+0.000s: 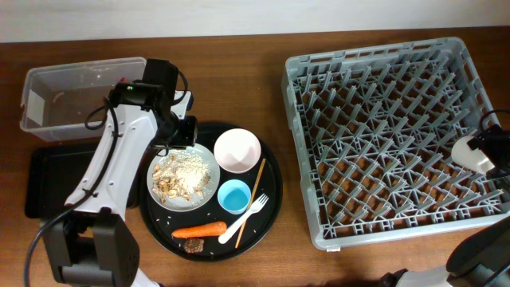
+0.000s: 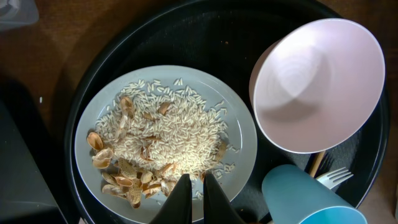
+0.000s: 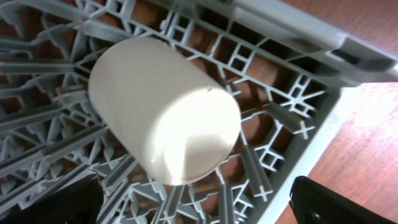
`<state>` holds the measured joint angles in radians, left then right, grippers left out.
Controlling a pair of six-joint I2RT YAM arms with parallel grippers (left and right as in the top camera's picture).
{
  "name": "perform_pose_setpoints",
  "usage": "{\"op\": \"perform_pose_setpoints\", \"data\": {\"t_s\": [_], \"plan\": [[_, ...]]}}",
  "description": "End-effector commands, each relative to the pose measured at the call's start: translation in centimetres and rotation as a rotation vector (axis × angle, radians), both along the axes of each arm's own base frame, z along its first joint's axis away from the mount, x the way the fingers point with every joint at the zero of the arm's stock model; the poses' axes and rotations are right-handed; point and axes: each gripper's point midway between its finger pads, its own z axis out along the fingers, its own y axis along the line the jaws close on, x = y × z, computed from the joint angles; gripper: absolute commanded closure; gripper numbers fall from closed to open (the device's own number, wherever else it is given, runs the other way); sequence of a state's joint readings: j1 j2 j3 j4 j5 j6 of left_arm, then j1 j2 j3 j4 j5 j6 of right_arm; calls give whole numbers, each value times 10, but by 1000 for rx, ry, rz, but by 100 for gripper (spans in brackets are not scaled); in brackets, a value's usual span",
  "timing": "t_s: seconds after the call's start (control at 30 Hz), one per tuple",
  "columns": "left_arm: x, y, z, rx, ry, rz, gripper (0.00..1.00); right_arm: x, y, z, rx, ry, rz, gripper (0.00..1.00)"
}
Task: Sort waste into correct bins and load items into the dishwasher rack
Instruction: 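Place the white cup upside down in the rack's right side with right gripper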
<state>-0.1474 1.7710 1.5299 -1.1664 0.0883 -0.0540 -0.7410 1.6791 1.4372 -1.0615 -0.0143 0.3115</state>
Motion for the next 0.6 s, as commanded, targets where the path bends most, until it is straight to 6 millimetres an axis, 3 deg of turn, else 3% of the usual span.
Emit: {"op": "perform_pose_setpoints", "data": {"t_s": [0.0, 0.3, 0.47, 0.57], "plan": [[2, 2, 6, 2, -20, 16, 92, -6, -8, -5, -35, 36, -31, 1], [3, 1, 7, 1, -25, 17, 92, 7, -7, -22, 8, 3, -15, 1], [3, 1, 7, 1, -25, 17, 92, 13, 1, -42, 83, 7, 3, 1], [3, 1, 7, 1, -24, 17, 92, 38, 14, -37, 141, -117, 119, 1]]}}
